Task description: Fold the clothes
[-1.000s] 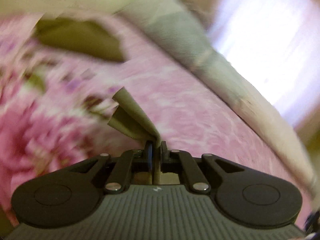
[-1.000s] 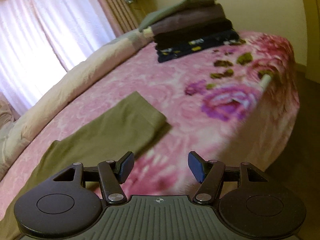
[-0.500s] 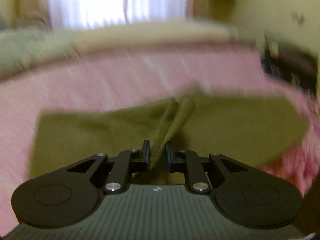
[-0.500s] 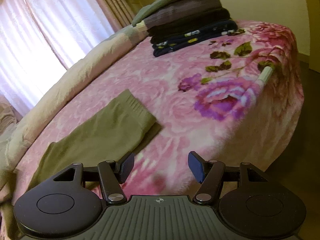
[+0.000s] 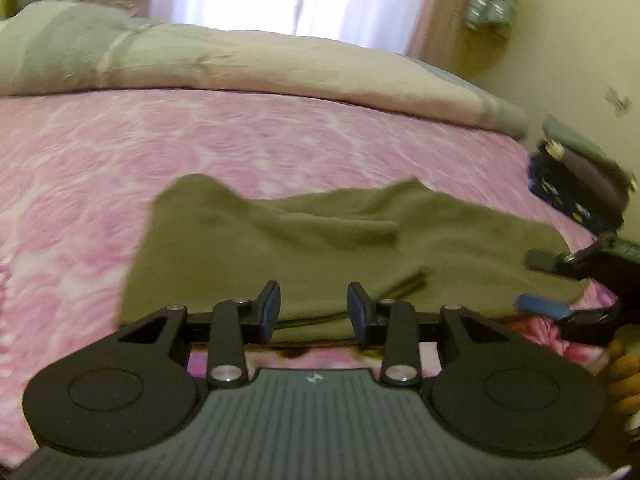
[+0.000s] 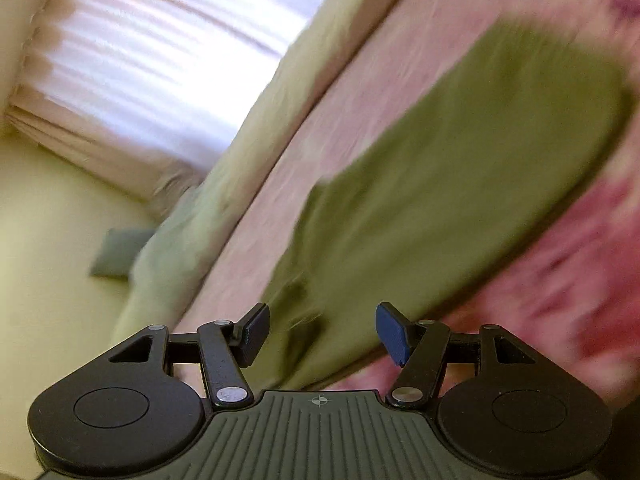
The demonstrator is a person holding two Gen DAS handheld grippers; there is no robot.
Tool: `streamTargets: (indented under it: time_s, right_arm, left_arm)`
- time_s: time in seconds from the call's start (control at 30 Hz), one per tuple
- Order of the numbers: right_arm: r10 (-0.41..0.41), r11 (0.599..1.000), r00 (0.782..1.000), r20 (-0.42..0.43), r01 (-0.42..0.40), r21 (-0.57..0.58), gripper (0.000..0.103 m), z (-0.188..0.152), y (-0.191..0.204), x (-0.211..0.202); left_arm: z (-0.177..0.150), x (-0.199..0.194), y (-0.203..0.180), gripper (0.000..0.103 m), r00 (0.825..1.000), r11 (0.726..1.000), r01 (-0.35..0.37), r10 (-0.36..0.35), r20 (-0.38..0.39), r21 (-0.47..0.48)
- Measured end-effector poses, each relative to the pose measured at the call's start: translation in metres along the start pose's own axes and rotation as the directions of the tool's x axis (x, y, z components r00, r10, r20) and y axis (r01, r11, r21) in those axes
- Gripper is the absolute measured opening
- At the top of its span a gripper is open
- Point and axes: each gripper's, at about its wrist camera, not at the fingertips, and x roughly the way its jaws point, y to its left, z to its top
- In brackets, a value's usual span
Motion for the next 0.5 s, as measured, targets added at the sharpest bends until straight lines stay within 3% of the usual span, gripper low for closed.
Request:
streamTargets:
  time_s: [0.13,0.43,0.47,0.5]
  right_arm:
    - [-0.009,1.0,0.997,-0.073,0.007,-0.022,0.063,-0.007,0.015,0.047]
    - [-0.04,0.999,0.995,-0.092,0.039,-0.009,0.063,-0.01,0.025,0.093]
    - [-0.045,0.999,0.995,-0.092,0.044,-0.01,0.062,-0.01,0.025,0.097]
    - [-0.053,0.999,0.994,-0.094,0.052,-0.013,0.055,-0.011,0.026,0.1]
  left_arm:
    - [0.002,-0.008,0.029,0.032,1.0,0.998,-0.019,0.02,0.012,-0.066]
    - [0.006,0.001,0.064,0.031,1.0,0.99,-0.024,0.025,0.008,-0.136]
    - [0.007,0.003,0.067,0.031,1.0,0.99,-0.024,0.026,0.009,-0.14]
    - [0.007,0.005,0.069,0.031,1.0,0.989,-0.026,0.028,0.009,-0.143]
